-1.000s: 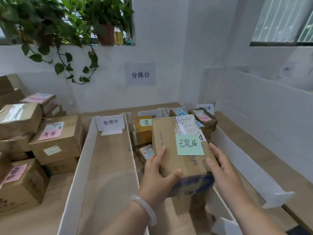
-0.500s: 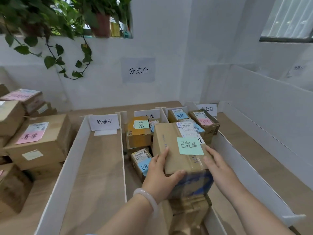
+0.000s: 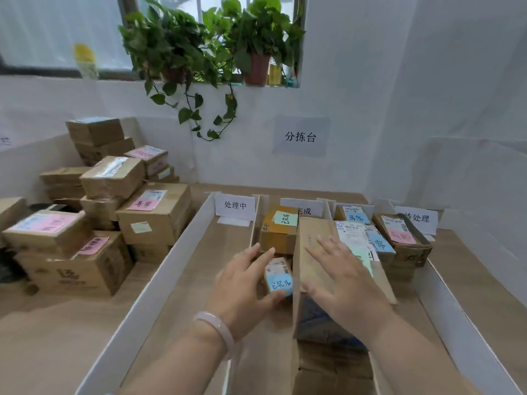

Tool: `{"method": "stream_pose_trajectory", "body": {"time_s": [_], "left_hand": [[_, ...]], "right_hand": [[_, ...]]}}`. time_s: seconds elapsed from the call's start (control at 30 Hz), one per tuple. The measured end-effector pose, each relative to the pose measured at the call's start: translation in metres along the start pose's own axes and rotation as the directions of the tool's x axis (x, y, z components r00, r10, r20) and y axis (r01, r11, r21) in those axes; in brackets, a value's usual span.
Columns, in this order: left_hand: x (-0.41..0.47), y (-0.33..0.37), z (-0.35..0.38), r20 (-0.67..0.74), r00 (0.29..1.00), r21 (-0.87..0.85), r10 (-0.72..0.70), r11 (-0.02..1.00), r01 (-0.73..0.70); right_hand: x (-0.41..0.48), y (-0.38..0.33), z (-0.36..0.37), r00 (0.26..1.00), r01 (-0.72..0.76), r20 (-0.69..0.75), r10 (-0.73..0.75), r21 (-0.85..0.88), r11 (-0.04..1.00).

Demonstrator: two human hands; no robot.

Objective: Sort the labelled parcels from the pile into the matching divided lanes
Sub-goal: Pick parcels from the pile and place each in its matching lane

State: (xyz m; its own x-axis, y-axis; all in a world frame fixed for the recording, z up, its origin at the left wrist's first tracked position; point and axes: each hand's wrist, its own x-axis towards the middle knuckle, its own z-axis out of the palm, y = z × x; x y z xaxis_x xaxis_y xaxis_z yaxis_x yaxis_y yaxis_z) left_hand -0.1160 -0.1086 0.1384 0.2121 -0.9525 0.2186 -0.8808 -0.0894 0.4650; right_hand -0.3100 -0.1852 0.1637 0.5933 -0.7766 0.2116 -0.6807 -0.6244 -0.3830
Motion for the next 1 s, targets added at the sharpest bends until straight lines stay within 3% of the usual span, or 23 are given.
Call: {"method": "stream_pose_trajectory", "body": {"time_s": [0.13, 0.27, 0.57, 0.77, 1.0], "left_hand": [[-0.039, -0.049, -0.042, -0.15, 0.988, 0.21, -0.032, 0.976, 0.064], [-0.076, -0.102, -0.089, -0.223, 0.967, 0.335, -0.124, 0.922, 0.195], [-0.161, -0.232, -0.165, -0.325, 0.885, 0.223, -0.334, 0.882, 0.414], [-0.2, -0.33, -0.22, -0.309, 0.877, 0.237, -0.367, 0.864, 0.445], [-0.205, -0.407, -0.254, -0.248, 0.892, 0.191, -0.378, 0.884, 0.427]], "right_hand": [[0.012, -0.042, 0.027, 0.991, 0.111, 0.072, -0.108, -0.027, 0.993], [0.02, -0.098, 0.049, 0.965, 0.147, 0.208, -0.161, 0.082, 0.986], [0.039, -0.25, 0.127, 0.929, 0.261, 0.215, -0.301, 0.198, 0.945], [0.052, -0.364, 0.202, 0.911, 0.305, 0.212, -0.354, 0.231, 0.924], [0.07, -0.434, 0.251, 0.937, 0.223, 0.226, -0.264, 0.192, 0.956]]}}
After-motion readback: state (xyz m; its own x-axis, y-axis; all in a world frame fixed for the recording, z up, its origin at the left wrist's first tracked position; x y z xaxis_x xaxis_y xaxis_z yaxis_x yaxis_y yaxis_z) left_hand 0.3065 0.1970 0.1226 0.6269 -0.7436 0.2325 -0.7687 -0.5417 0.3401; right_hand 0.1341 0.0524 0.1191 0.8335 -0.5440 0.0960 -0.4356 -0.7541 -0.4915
